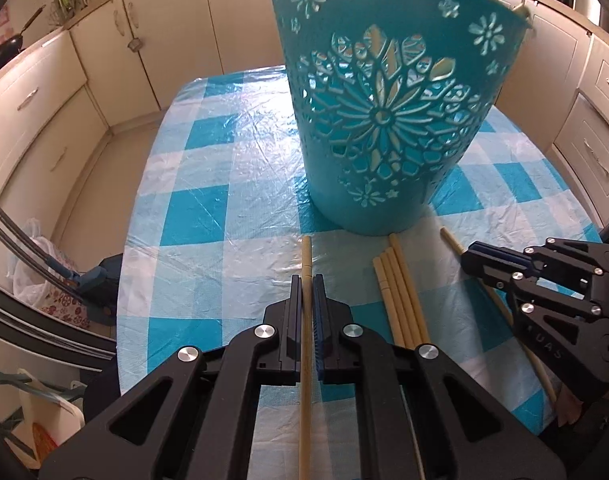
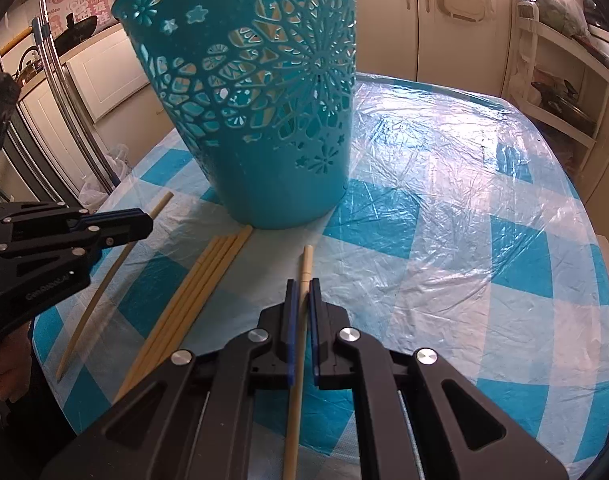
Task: Organize utensils
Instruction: 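Grasp a chopstick with the left tool while the right tool grasps another, then lift the left tool's chopstick into the teal basket and release while the right tool holds its chopstick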
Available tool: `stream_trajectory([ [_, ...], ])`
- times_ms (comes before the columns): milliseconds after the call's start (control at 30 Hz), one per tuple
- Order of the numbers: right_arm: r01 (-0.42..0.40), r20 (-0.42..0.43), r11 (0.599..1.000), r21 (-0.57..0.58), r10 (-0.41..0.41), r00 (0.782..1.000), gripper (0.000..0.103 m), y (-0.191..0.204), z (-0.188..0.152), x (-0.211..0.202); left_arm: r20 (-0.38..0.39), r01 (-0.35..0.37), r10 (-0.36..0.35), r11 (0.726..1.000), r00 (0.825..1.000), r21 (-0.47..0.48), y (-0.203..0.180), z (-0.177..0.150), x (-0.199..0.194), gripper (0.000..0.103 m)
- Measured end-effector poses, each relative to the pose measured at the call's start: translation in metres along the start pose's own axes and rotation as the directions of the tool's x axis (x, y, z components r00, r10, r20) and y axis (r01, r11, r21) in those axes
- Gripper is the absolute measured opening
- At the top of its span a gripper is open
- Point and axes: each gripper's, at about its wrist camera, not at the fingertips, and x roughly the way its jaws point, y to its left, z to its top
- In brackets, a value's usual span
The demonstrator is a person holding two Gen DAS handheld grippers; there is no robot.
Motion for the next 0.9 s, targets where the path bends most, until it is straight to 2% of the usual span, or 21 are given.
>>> stream_trajectory([
  [167, -0.005, 0.002, 1.000, 0.006, 0.005, 1.000, 0.006, -0.001, -0.001, -0.001, 0.032, 0.033, -0.032, 0.999, 0.999, -0.012, 0.001, -0.001, -0.016, 0.005],
  [300, -0.006, 0.002, 1.000, 0.006, 0.006, 1.000, 0.006, -0.002, -0.001, -0.001, 0.077, 0.131, -0.127, 0.990, 0.989, -0.050, 0.013, -0.002, -0.034, 0.005],
  [400, -0.007, 0.003, 1.000, 0.008, 0.007, 1.000, 0.006, -0.002, -0.001, -0.001, 0.137, 0.216, -0.204, 0.973, 0.969, -0.081, 0.029, 0.000, -0.055, 0.005],
  [500, -0.013, 0.004, 1.000, 0.014, 0.013, 1.000, 0.006, -0.005, -0.001, -0.001, 0.193, 0.265, -0.243, 0.959, 0.951, -0.101, 0.041, 0.001, -0.077, 0.005],
  [700, -0.035, 0.006, 0.999, 0.036, 0.035, 0.999, 0.006, -0.011, -0.001, -0.001, 0.287, 0.332, -0.284, 0.934, 0.915, -0.134, 0.056, 0.016, -0.111, 0.005],
  [867, -0.045, 0.007, 0.998, 0.044, 0.045, 0.999, 0.006, -0.015, -0.001, -0.001, 0.395, 0.364, -0.296, 0.925, 0.870, -0.110, 0.051, 0.043, -0.145, 0.005],
  [900, -0.047, 0.008, 0.998, 0.045, 0.047, 0.999, 0.006, -0.015, -0.002, -0.001, 0.428, 0.364, -0.291, 0.926, 0.856, -0.099, 0.048, 0.053, -0.153, 0.005],
])
